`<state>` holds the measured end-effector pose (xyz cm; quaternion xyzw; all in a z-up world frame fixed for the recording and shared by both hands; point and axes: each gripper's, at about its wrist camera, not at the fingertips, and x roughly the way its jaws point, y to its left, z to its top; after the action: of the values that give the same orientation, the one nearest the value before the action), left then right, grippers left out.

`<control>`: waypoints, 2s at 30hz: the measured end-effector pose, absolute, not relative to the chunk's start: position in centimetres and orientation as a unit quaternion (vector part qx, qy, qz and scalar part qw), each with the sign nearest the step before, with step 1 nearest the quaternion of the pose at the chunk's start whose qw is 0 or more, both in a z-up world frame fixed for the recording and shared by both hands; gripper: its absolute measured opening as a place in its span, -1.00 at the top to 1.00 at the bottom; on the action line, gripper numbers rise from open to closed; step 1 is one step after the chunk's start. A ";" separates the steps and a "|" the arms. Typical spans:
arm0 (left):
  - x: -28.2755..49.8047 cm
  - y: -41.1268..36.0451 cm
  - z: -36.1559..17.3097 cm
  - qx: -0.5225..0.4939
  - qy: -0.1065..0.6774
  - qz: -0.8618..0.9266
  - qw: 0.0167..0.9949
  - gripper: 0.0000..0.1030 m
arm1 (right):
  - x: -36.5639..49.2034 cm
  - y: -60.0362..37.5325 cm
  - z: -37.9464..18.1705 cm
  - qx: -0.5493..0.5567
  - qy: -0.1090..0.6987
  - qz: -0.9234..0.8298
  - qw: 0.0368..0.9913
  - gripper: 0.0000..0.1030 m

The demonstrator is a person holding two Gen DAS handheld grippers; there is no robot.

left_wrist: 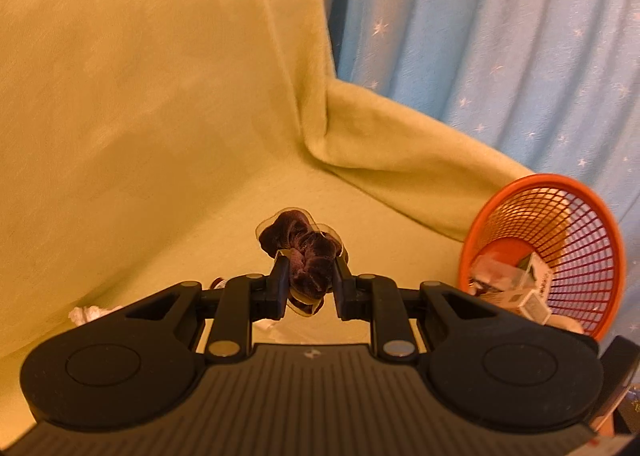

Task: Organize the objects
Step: 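Carry the scrunchie with the left tool over the basket and release, then move the left tool back to the clear plastic cup and grasp it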

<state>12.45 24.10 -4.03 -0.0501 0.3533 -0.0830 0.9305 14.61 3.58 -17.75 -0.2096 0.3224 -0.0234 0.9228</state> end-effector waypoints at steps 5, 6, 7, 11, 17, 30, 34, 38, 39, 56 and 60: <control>12.3 22.5 -3.1 -0.047 0.348 -0.120 0.928 0.65 | 14.6 3.6 -17.8 -0.209 0.322 -0.023 0.923 0.83; 12.2 22.0 -2.9 -0.046 0.348 -0.130 0.927 0.65 | 14.6 3.6 -17.8 -0.209 0.322 -0.024 0.923 0.84; 12.2 21.5 -2.7 -0.045 0.348 -0.140 0.926 0.65 | 14.6 3.6 -17.8 -0.209 0.322 -0.024 0.923 0.84; 12.2 19.0 -1.8 -0.036 0.347 -0.191 0.918 0.65 | 14.6 3.6 -17.8 -0.209 0.322 -0.024 0.923 0.83; 12.2 13.7 0.0 -0.009 0.335 -0.282 0.899 0.64 | 14.6 3.6 -17.8 -0.208 0.322 -0.024 0.923 0.84; 14.5 5.8 -0.2 0.025 0.324 -0.342 0.882 0.08 | 15.0 3.4 -17.7 -0.201 0.320 -0.025 0.925 0.84; 14.6 8.3 -0.9 0.028 0.330 -0.301 0.894 0.06 | 15.2 3.4 -17.9 -0.203 0.320 -0.024 0.925 0.84; 15.2 13.2 -1.7 0.014 0.344 -0.233 0.909 0.01 | 15.1 3.2 -17.7 -0.200 0.319 -0.024 0.926 0.84; 15.3 14.7 -1.8 0.012 0.347 -0.212 0.913 0.00 | 15.1 3.2 -17.7 -0.200 0.319 -0.024 0.926 0.84; 15.4 24.5 -11.8 0.017 0.434 -0.099 0.895 -0.64 | 14.8 3.2 -17.8 -0.202 0.319 -0.024 0.926 0.84; 15.6 23.5 -14.7 0.039 0.436 -0.111 0.892 -0.73 | 14.8 3.1 -17.7 -0.198 0.319 -0.024 0.927 0.84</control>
<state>15.63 23.51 -14.66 0.0387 0.4356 -0.1113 0.8924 14.80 3.12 -17.73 -0.1981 0.3190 -0.0241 0.9265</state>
